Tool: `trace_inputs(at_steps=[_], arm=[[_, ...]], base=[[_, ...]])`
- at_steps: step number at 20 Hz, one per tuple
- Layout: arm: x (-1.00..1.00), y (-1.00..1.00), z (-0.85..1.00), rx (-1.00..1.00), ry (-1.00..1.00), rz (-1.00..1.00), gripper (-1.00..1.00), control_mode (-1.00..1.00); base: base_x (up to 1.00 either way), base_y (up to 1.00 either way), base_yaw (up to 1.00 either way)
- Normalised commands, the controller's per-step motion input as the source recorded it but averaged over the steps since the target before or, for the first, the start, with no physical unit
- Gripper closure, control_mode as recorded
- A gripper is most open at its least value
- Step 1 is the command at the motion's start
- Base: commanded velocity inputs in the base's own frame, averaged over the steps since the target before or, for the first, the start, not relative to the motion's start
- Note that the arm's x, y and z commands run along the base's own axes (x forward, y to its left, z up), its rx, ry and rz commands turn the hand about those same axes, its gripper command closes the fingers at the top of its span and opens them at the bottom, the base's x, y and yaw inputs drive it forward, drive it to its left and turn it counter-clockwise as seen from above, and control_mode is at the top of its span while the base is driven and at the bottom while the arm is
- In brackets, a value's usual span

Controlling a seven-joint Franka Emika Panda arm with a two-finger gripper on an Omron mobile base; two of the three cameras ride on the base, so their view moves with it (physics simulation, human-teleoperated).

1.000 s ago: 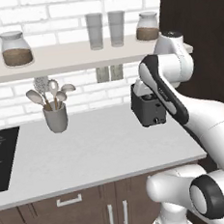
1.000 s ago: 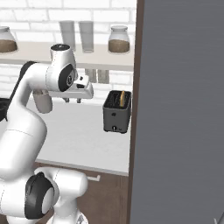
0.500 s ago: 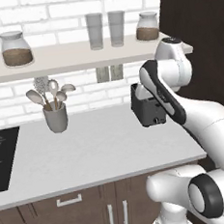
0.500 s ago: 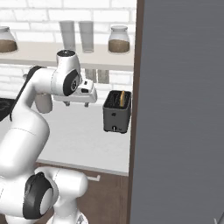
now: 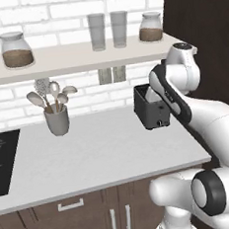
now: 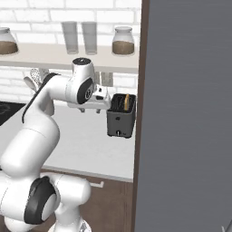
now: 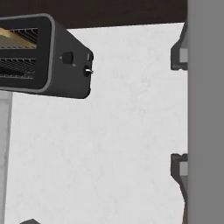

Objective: Start the toaster. Once the lever pops up, take the bread to the plate on the dining counter.

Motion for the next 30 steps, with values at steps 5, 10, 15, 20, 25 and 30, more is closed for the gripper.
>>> trace_inputs(at_steps=[5, 10, 15, 20, 25, 30], arm=[[0.27, -0.32, -0.01, 0.0, 0.0, 0.0, 1.0, -1.0], [0.28, -0.3, -0.13, 0.0, 0.0, 0.0, 1.0, -1.0], [0.3, -0.22, -0.24, 0.0, 0.0, 0.0, 1.0, -1.0], [0.28, -0.18, -0.24, 0.0, 0.0, 0.0, 1.0, -1.0], [0.26, -0.13, -0.21, 0.0, 0.0, 0.0, 1.0, -1.0], [0.28, -0.01, -0.21, 0.0, 0.01, -0.01, 1.0, -1.0]], base=[[0.0, 0.0, 0.0], [0.0, 0.0, 0.0], [0.0, 0.0, 0.0], [0.0, 0.0, 0.0], [0.0, 0.0, 0.0], [0.0, 0.0, 0.0]])
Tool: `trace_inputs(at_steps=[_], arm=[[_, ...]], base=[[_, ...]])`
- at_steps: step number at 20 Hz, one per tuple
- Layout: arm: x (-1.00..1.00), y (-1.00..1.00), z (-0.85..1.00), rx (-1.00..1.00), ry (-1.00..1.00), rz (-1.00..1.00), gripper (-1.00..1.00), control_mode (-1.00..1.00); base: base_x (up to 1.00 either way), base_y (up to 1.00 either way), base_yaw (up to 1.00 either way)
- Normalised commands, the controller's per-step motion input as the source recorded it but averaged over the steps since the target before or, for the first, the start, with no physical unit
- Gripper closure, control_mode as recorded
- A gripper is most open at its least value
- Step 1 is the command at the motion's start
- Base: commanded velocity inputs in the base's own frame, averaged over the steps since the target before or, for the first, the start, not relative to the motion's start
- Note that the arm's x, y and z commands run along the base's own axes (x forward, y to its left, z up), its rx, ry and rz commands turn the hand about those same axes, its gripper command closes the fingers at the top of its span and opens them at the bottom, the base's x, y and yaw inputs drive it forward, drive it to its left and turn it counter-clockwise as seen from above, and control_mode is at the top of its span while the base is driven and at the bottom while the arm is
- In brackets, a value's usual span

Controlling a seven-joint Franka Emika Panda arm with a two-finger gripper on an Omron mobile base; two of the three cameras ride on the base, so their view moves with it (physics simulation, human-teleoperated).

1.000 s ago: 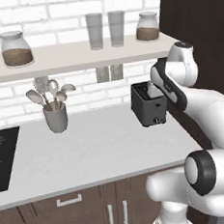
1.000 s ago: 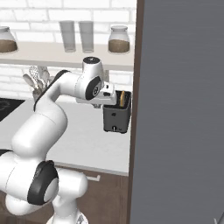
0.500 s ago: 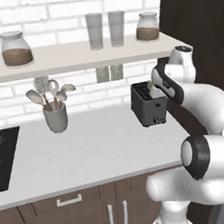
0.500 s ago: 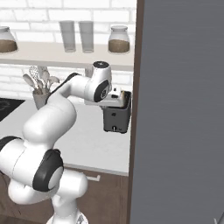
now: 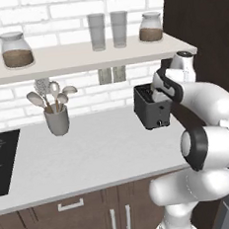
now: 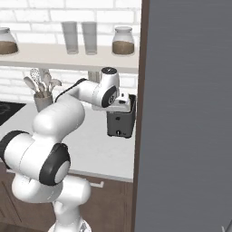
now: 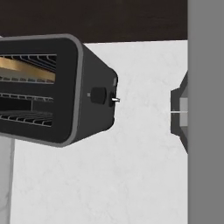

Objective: Start the toaster. Once the lever pops up, take the bread to the plate on the dining counter.

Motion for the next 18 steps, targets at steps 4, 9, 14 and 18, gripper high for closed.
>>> trace_inputs(at_steps=[4, 9, 14, 18], arm=[[0.33, 0.0, -0.2, 0.0, 0.0, -0.03, 1.0, -1.0], [0.24, -0.02, -0.16, 0.0, 0.0, -0.01, 1.0, -1.0], [0.24, -0.01, -0.14, 0.0, 0.0, 0.0, 1.0, -1.0], [0.24, -0.01, -0.18, 0.0, 0.0, 0.0, 1.0, -1.0]], base=[[0.0, 0.0, 0.0], [0.0, 0.0, 0.0], [0.0, 0.0, 0.0], [0.0, 0.0, 0.0]])
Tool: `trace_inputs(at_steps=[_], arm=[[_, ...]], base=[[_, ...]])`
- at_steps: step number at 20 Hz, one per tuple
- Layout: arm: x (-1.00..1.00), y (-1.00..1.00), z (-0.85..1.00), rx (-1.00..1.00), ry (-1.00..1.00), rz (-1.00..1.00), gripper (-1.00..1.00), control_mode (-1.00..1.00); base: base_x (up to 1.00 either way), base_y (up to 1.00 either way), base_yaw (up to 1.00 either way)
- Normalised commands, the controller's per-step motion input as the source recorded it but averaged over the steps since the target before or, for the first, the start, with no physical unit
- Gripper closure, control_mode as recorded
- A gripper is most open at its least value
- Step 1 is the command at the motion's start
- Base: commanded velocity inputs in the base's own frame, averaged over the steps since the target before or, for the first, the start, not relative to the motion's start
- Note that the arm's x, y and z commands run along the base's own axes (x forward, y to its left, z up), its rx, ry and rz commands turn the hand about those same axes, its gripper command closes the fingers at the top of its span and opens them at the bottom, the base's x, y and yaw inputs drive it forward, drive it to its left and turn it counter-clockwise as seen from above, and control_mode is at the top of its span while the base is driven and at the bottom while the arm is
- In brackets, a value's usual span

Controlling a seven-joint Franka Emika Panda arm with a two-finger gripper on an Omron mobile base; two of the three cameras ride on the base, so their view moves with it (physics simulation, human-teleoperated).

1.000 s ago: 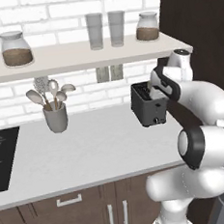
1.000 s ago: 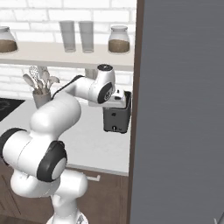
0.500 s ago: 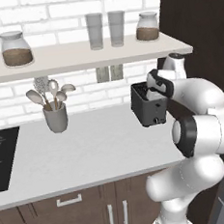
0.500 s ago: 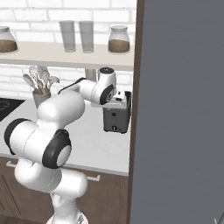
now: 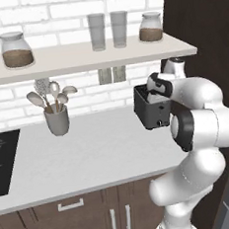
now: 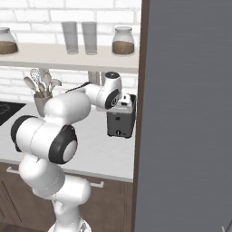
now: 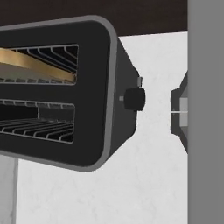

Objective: Start the toaster. Once the lever pops up, take the bread to the plate on the dining counter.

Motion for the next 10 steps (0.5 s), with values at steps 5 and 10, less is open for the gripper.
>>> trace_inputs(at_steps=[5, 10], arm=[[0.24, -0.13, -0.18, 0.0, 0.0, 0.0, 1.0, -1.0], [0.21, -0.15, -0.15, 0.0, 0.0, 0.0, 1.0, -1.0]], base=[[0.0, 0.0, 0.0], [0.0, 0.0, 0.0]])
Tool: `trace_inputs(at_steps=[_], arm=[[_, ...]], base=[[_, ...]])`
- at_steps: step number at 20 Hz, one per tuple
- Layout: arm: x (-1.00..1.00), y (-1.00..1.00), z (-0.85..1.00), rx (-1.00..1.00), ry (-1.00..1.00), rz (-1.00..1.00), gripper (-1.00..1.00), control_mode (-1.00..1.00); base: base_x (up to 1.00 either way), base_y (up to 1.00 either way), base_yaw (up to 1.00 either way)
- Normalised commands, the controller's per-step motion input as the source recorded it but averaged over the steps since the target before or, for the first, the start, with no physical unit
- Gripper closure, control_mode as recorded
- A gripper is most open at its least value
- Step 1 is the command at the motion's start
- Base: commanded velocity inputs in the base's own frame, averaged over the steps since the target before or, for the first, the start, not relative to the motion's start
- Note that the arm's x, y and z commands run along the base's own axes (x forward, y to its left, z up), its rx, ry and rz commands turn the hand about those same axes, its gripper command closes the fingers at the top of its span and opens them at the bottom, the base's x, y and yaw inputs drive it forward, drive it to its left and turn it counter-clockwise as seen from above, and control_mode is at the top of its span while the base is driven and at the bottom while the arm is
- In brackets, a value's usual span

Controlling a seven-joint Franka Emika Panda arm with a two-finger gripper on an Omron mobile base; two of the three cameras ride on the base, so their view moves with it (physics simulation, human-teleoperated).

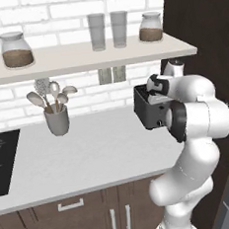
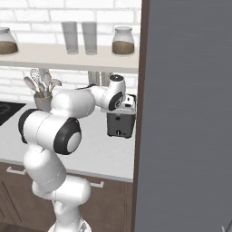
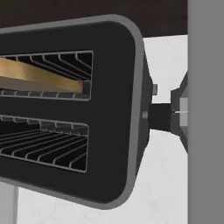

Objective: Start the toaster. Once the lever pops up, take the bread to the plate on the dining counter.

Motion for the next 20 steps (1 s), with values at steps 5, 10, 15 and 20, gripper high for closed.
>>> trace_inputs(at_steps=[5, 10, 15, 20], arm=[[0.15, -0.03, -0.16, 0.0, 0.0, 0.0, 1.0, -1.0], [0.13, 0.0, -0.24, 0.0, 0.0, 0.0, 1.0, -1.0], [0.14, 0.0, -0.39, 0.0, 0.01, 0.0, 1.0, -1.0], [0.07, 0.0, -0.52, -0.02, 0.0, 0.0, 1.0, -1.0]], base=[[0.0, 0.0, 0.0], [0.0, 0.0, 0.0], [0.0, 0.0, 0.0], [0.0, 0.0, 0.0]])
